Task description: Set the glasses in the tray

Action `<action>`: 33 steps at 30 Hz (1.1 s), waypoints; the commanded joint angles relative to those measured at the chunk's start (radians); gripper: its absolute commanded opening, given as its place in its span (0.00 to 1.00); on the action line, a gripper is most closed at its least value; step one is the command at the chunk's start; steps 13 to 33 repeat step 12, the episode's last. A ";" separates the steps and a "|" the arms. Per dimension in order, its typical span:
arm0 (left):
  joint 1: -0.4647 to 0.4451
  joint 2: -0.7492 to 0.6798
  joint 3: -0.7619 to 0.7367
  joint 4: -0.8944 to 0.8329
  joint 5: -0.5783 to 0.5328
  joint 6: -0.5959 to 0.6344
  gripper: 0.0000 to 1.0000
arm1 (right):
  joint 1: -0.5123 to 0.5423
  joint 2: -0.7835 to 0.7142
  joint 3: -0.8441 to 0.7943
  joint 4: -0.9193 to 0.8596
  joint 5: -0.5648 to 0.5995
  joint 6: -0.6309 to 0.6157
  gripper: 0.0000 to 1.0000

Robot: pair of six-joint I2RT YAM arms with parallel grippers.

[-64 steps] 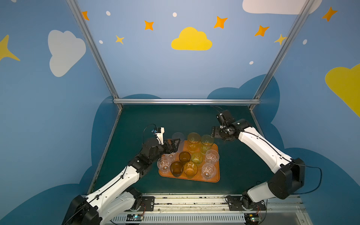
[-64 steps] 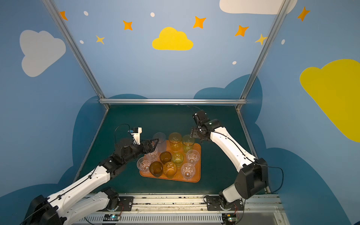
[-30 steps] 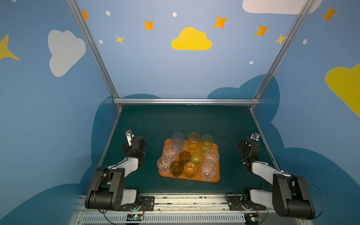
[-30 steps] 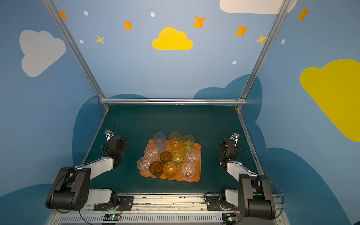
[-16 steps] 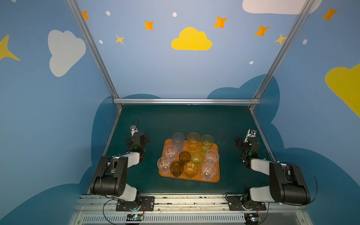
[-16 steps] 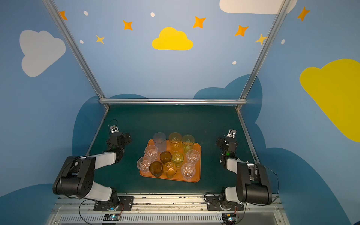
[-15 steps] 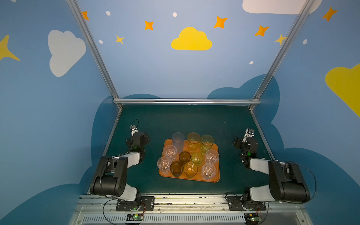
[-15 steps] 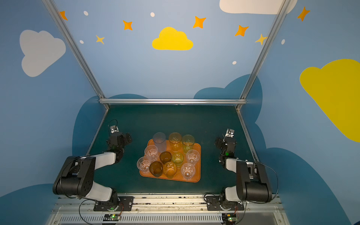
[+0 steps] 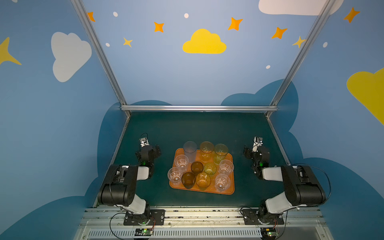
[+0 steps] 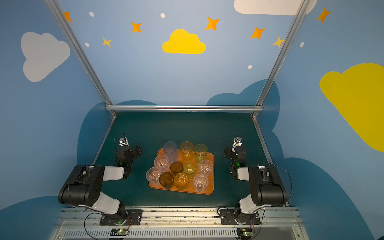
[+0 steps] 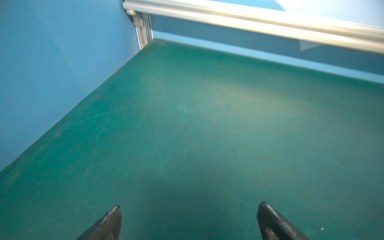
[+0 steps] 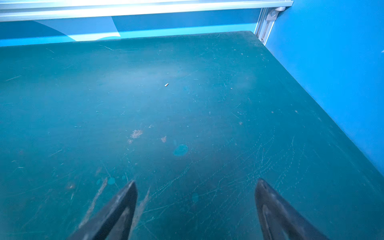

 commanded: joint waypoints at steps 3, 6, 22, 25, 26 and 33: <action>0.003 -0.018 0.018 -0.009 0.009 0.011 1.00 | -0.002 -0.006 0.006 0.028 0.005 -0.006 0.88; 0.002 -0.015 0.020 -0.010 0.029 0.024 1.00 | -0.002 -0.007 0.006 0.027 0.005 -0.006 0.88; 0.006 -0.027 0.011 0.005 0.051 0.030 1.00 | -0.006 -0.010 0.002 0.032 0.000 -0.004 0.88; 0.006 -0.027 0.011 0.005 0.051 0.030 1.00 | -0.006 -0.010 0.002 0.032 0.000 -0.004 0.88; 0.006 -0.027 0.011 0.005 0.051 0.030 1.00 | -0.006 -0.010 0.002 0.032 0.000 -0.004 0.88; 0.006 -0.027 0.011 0.005 0.051 0.030 1.00 | -0.006 -0.010 0.002 0.032 0.000 -0.004 0.88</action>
